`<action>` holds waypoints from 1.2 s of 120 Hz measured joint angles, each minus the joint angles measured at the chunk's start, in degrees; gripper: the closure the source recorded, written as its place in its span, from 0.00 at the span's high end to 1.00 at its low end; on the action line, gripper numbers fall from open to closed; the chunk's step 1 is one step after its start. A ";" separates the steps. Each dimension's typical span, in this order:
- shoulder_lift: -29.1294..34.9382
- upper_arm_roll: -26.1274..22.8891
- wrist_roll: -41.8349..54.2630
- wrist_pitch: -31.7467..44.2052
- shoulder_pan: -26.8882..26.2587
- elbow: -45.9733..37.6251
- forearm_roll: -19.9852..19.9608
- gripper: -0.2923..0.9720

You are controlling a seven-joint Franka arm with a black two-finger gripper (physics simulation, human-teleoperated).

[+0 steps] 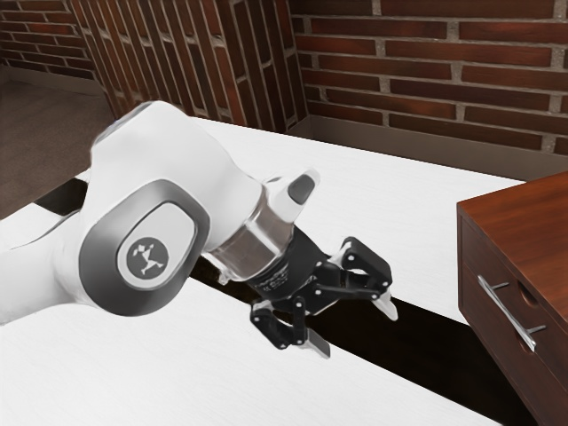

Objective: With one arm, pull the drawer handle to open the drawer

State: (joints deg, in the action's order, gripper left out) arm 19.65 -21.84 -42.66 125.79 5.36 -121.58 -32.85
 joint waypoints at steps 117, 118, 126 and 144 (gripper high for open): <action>-14.26 -6.72 -18.05 16.32 -0.16 5.60 -2.57 0.77; -14.24 -6.73 -18.11 16.39 -0.18 5.61 -2.55 0.77; -13.98 -7.54 -18.49 16.93 -0.19 5.62 -2.06 0.77; -13.90 -8.09 -18.98 18.02 -0.64 5.31 1.43 0.77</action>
State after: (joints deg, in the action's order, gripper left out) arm 5.74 -29.93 -61.64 143.81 4.72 -116.27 -31.42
